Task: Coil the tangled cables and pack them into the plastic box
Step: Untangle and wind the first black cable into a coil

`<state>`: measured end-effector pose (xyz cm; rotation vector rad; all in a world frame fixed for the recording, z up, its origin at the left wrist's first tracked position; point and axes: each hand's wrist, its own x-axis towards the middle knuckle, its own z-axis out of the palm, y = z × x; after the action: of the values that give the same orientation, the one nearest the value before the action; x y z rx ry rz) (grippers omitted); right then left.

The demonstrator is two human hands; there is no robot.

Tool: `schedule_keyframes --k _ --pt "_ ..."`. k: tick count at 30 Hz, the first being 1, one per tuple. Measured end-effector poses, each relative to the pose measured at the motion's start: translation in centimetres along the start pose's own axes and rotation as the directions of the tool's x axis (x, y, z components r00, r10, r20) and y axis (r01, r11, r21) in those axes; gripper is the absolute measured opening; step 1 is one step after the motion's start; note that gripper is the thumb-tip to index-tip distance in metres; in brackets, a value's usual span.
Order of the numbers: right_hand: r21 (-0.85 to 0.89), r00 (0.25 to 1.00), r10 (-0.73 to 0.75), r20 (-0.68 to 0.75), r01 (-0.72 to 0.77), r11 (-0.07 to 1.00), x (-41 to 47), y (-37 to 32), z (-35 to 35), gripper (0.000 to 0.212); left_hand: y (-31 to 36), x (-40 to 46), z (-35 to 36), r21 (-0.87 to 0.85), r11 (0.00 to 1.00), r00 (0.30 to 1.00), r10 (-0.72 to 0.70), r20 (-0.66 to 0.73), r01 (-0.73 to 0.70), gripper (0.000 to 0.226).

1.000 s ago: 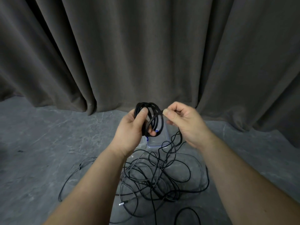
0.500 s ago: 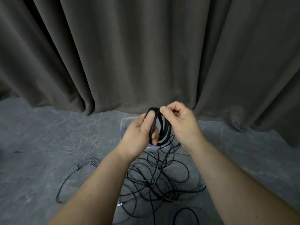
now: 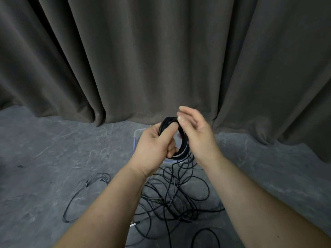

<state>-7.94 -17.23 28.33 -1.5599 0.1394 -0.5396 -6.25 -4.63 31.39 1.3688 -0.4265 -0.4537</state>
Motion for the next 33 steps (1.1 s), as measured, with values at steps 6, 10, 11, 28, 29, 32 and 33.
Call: schedule_keyframes --k 6,10,11,28,29,32,33 --pt "-0.174 0.999 0.02 0.046 -0.012 0.985 -0.4 -0.2 0.6 0.032 0.0 -0.4 0.2 0.145 0.989 0.997 0.02 -0.076 -0.009 0.039" --pt "-0.184 1.0 0.029 -0.006 -0.029 0.983 -0.2 -0.1 0.6 0.041 -0.8 -0.2 0.7 0.259 0.964 0.975 0.116 -0.188 -0.065 0.035" --pt "-0.175 0.999 0.024 -0.025 -0.028 0.984 -0.2 -0.1 0.6 0.04 -1.0 -0.1 0.8 0.27 0.96 0.969 0.133 -0.206 -0.074 0.031" --pt "-0.15 0.875 0.409 0.26 -0.382 0.912 -0.2 0.6 -1.7 0.028 1.1 1.1 -0.9 -0.37 0.926 0.96 -0.038 -0.279 -0.071 0.035" --pt "-0.257 0.862 0.426 0.275 -0.361 0.897 -0.4 1.0 -2.0 0.014 1.2 1.3 -1.4 -0.385 0.918 0.943 -0.039 -0.329 -0.096 0.035" --pt "-0.478 0.865 0.439 0.242 -0.287 0.83 -0.3 2.5 -2.3 0.007 1.1 1.5 -2.3 -0.404 0.902 0.9 -0.044 -0.434 -0.151 0.036" --pt "-0.504 0.874 0.442 0.203 -0.293 0.812 -0.2 2.8 -2.4 0.013 0.9 1.6 -2.4 -0.405 0.899 0.888 -0.042 -0.458 -0.166 0.036"
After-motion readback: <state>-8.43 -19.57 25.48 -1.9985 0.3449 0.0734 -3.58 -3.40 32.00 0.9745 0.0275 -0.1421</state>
